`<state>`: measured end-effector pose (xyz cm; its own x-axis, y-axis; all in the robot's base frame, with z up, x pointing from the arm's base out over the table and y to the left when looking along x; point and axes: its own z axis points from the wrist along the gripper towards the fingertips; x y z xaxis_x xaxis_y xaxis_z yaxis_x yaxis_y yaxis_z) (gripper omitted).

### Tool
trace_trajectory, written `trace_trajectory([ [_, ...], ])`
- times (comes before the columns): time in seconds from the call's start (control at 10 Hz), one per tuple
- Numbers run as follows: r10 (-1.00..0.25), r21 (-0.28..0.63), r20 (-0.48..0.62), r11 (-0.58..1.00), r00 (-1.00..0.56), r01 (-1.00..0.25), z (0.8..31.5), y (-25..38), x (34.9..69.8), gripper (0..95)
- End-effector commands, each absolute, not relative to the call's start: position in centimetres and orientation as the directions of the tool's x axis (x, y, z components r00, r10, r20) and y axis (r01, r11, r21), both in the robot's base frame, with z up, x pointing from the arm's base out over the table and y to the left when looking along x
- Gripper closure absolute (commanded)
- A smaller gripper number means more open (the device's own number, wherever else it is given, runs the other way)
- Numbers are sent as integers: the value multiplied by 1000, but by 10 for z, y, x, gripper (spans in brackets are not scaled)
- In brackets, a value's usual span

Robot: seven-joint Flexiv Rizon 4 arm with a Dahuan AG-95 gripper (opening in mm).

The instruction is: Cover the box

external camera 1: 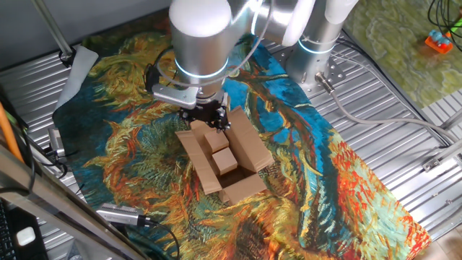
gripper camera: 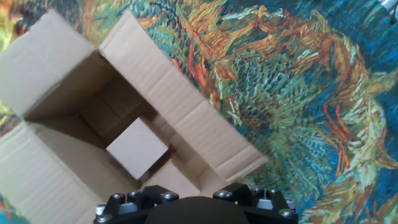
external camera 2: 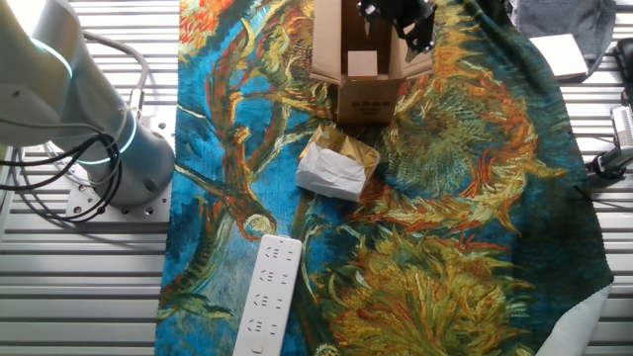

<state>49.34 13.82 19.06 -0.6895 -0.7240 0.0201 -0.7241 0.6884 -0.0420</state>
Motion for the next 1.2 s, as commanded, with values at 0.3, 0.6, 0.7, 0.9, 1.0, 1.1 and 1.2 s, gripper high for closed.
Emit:
trace_trajectory([
  [0.3,-692,73,-22,718,-721,-692,194,129,524,190],
  [0.6,-750,75,-30,657,-661,-750,186,124,542,190],
  [0.7,-786,74,-33,614,-617,-786,184,121,553,190],
  [0.9,-827,60,-17,560,-562,-826,186,120,565,190],
  [1.0,-834,57,-13,551,-552,-833,187,120,568,190],
  [1.1,-832,57,-14,553,-555,-831,187,120,568,190],
  [1.2,-831,57,-15,554,-556,-830,187,120,567,380],
])
